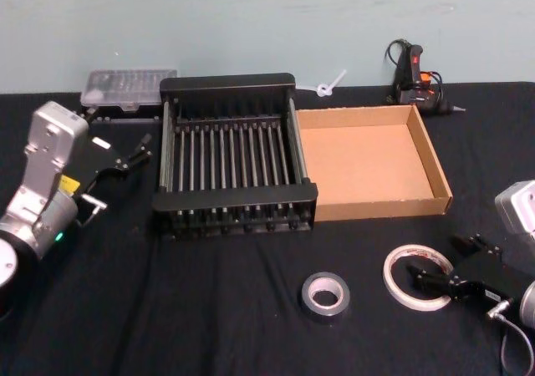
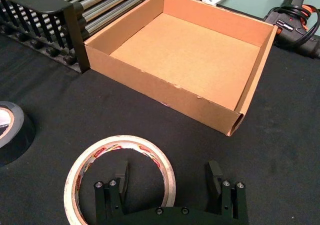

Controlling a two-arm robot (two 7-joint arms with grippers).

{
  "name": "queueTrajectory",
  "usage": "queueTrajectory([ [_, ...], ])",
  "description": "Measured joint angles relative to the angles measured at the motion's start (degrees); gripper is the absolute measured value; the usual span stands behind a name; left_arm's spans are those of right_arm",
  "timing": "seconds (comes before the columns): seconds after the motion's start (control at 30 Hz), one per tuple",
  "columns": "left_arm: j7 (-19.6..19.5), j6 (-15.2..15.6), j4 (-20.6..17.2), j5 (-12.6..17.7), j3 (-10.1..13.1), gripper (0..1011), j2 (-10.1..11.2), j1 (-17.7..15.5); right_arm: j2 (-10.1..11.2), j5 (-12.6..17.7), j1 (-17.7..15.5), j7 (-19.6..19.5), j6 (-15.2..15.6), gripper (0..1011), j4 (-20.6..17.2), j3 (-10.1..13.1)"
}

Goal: Pick up the white tape and place it into the black box , Pick up the silver tape and place it into the brown box.

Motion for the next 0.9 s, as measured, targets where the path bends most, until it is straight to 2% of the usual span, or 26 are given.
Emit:
queueTrajectory([
  [0.2, 0.0, 0.0, 0.0, 0.0, 0.0, 1001, 0.0, 0.0, -0.5, -0.5, 0.0, 0.7, 0.3, 1002, 0.2, 0.4],
  [0.77, 0.0, 0.0, 0.0, 0.0, 0.0, 1001, 0.0, 0.0, -0.4, -0.4, 0.0, 0.6, 0.2, 1003, 0.2, 0.3],
  [0.9, 0.0, 0.0, 0.0, 0.0, 0.0, 1001, 0.0, 0.0, -0.4, -0.4, 0.0, 0.6, 0.2, 948, 0.2, 0.3],
])
